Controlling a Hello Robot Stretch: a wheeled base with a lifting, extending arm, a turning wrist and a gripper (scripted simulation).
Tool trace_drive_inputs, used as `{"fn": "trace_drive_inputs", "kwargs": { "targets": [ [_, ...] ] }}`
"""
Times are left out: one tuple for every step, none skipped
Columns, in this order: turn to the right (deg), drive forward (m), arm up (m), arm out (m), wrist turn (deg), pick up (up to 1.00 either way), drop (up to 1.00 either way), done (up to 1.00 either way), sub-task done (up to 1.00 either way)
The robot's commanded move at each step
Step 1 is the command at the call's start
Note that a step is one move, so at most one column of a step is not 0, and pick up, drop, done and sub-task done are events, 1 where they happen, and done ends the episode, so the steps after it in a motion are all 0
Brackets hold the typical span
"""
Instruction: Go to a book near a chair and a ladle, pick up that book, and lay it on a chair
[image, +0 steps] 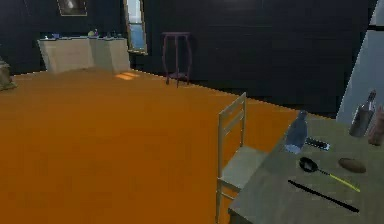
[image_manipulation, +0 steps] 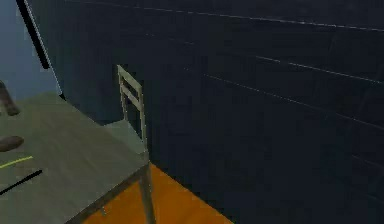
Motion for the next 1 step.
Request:
{"fn": "trace_drive_inputs", "kwargs": {
  "targets": [
    [-45.0,0.0,0.0,0.0,0.0,0.0,0.0,0.0,0.0]
  ]
}}
